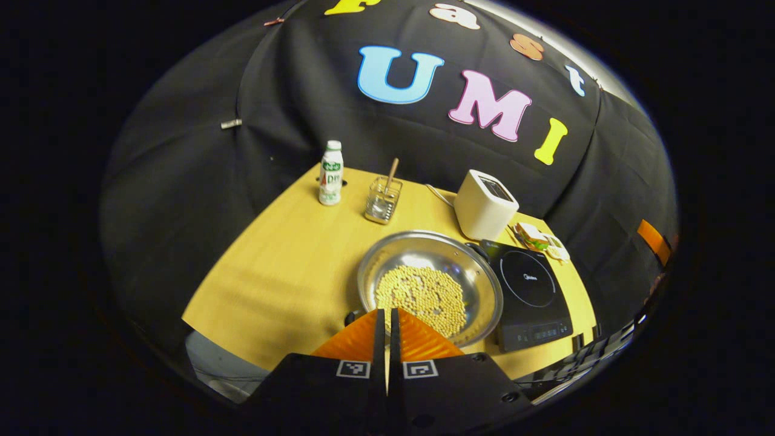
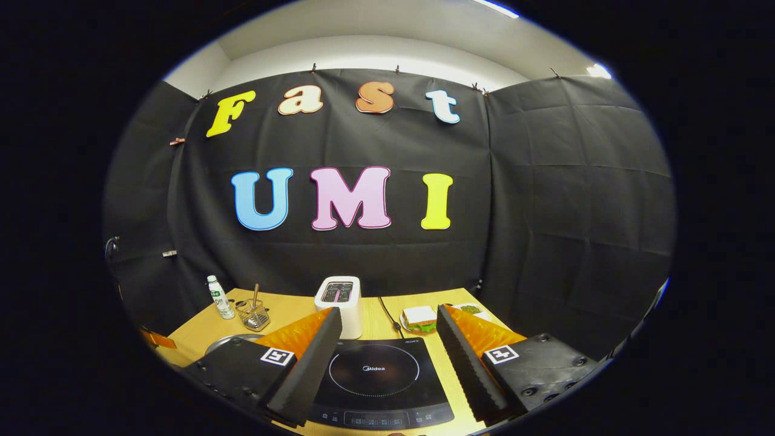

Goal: First push the handle of the pot to place it horizontally, then grasp the pot with both hands and set it on the induction cooktop.

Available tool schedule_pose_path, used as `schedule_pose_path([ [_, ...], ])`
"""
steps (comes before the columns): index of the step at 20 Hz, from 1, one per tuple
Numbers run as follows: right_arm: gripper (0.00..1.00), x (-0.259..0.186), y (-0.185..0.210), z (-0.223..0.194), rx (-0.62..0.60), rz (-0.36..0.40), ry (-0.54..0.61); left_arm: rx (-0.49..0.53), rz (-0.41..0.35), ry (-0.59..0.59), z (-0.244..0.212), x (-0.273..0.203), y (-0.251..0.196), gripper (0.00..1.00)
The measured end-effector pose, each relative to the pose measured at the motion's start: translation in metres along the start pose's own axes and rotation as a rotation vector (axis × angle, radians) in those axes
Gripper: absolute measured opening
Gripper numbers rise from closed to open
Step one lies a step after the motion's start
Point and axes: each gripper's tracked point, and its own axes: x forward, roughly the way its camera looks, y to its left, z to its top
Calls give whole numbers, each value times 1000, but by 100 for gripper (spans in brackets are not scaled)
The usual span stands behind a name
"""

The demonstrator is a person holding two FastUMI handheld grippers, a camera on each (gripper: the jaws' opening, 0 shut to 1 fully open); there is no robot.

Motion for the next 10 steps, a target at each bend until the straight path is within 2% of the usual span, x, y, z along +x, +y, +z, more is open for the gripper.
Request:
schedule_pose_path([
  [10, 98, -8, 5, -6, -14, -3, 25, 54, -83, 196, -72, 33, -14, 5],
])
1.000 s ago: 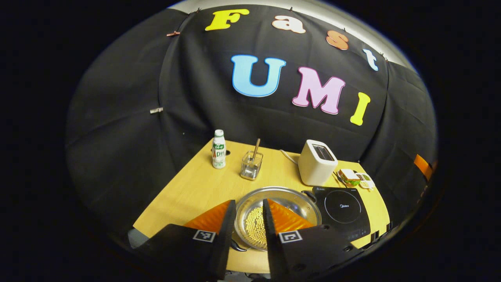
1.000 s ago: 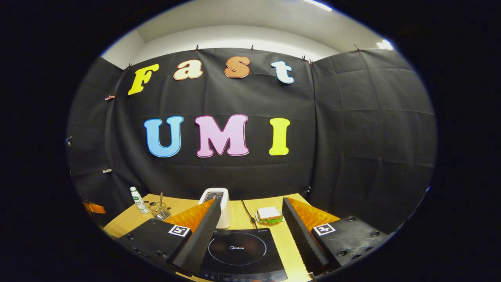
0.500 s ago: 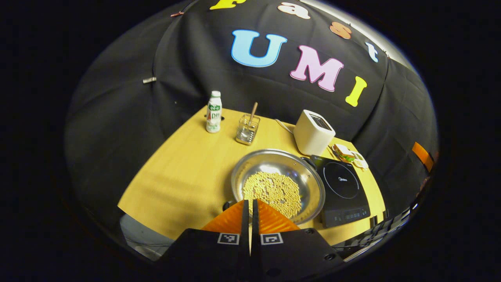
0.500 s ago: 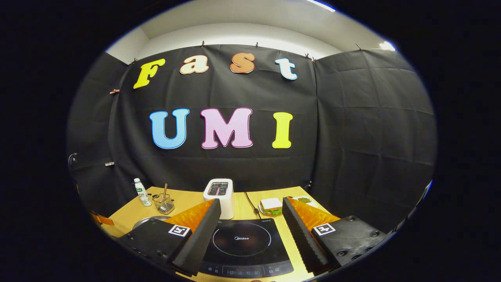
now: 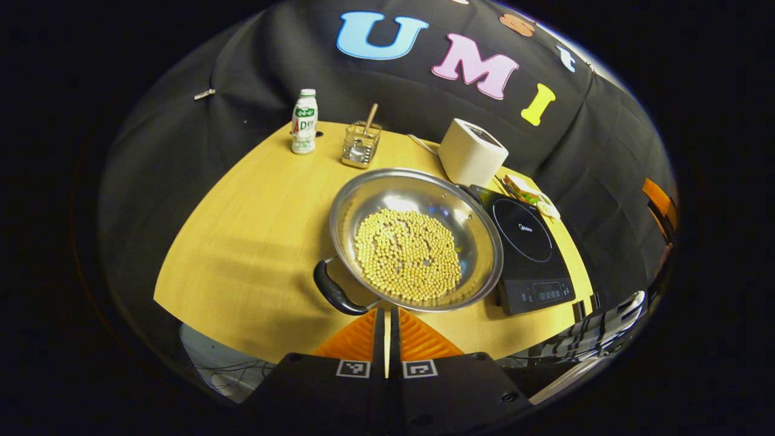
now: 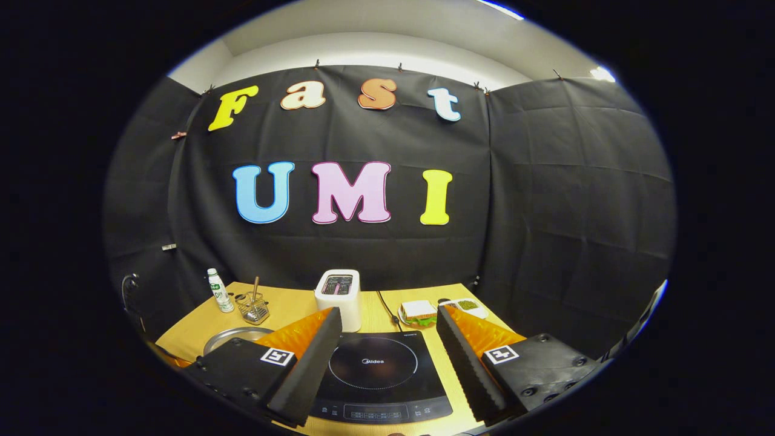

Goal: First push the handle of the pot to place it horizontally, then grasp the pot with both hands and set it on the induction cooktop.

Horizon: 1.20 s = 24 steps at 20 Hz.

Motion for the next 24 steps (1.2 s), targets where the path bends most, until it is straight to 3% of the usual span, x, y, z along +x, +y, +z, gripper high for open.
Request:
schedule_pose_path([
  [4, 98, 1, 3, -6, -19, 12, 16, 15, -34, 82, -15, 17, -6, 5],
  [10, 98, 2, 4, -21, -37, 19, 57, 68, -4, 171, -18, 42, 11, 5],
  [24, 98, 10, -3, -23, -60, -17, 67, 51, 45, 193, 2, 57, 57, 5],
])
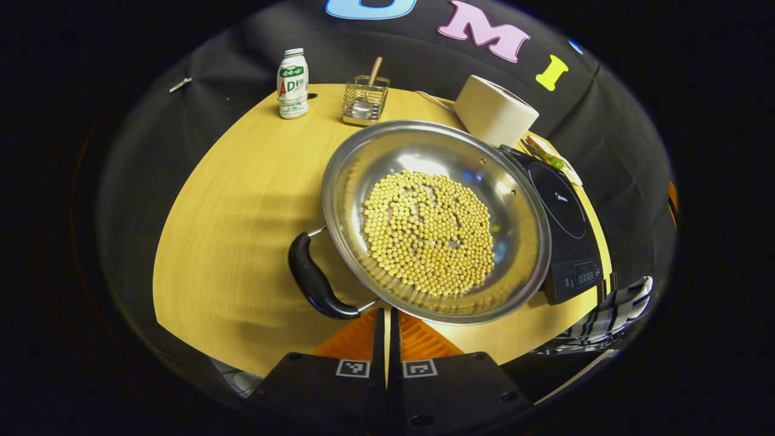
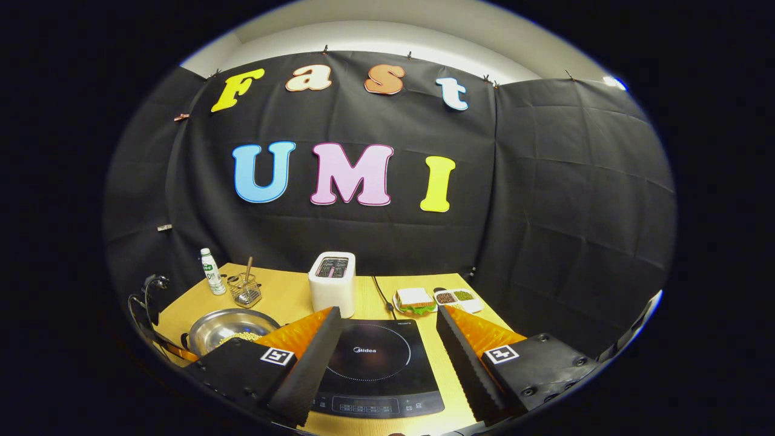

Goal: First push the handle of the pot to place it horizontally, then grasp the pot with both hands and set it on the induction cooktop.

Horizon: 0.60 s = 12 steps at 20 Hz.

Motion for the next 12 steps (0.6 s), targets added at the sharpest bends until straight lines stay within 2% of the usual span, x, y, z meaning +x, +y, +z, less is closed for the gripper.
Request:
schedule_pose_path([
  [12, 98, 5, 13, -11, -31, -7, 35, -56, 38, -39, 39, 13, 53, 5],
])
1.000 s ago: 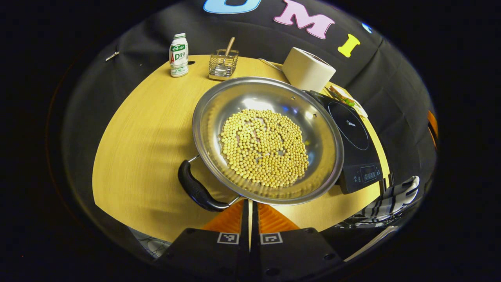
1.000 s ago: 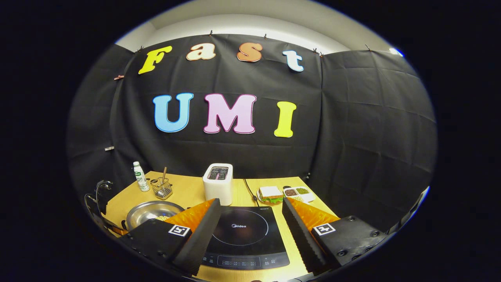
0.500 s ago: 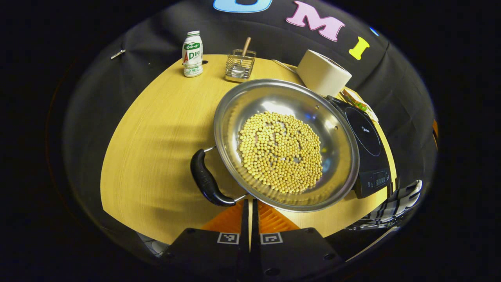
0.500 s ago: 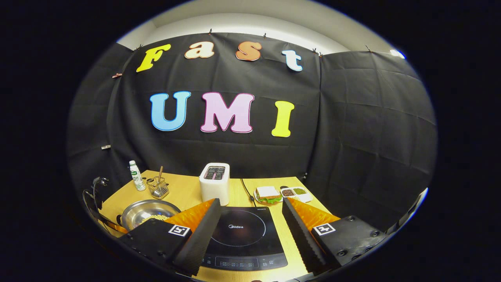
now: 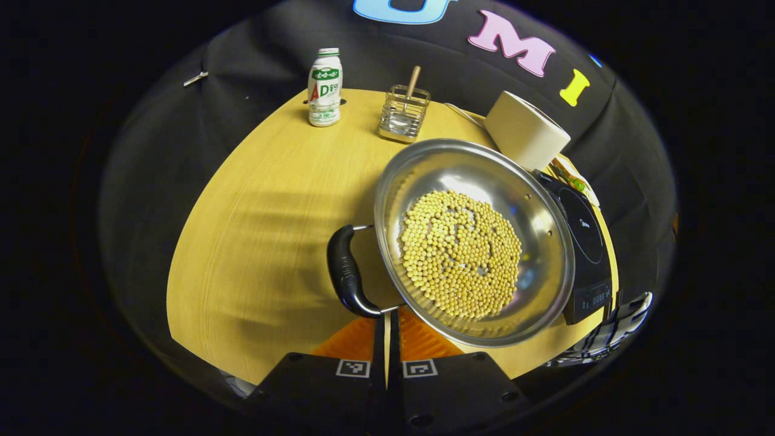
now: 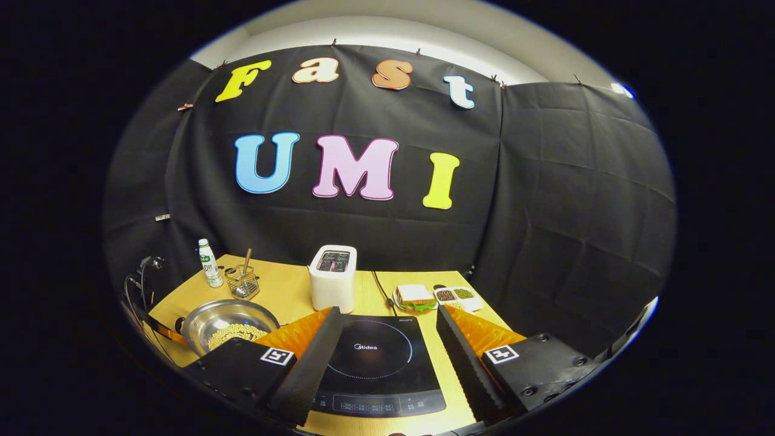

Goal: First push the handle of the pot to place it horizontally, then grasp the pot with both hands and set it on the induction cooktop.

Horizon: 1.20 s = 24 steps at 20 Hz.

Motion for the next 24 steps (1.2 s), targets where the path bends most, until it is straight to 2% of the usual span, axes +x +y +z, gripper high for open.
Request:
schedule_pose_path([
  [14, 98, 11, 2, -4, 7, -19, 34, 13, 56, -37, 55, 26, 42, 5],
  [18, 98, 20, 20, -16, 20, 30, 67, -35, 64, -67, 53, 16, 40, 5],
  [22, 98, 40, 59, -39, 69, 114, 146, -62, 125, -134, 56, -11, 56, 6],
  [23, 98, 44, 73, -46, 90, 145, 173, -69, 124, -157, 61, -21, 57, 2],
  [24, 99, 47, 87, -52, 116, 178, 201, -82, 103, -180, 67, -30, 54, 21],
])
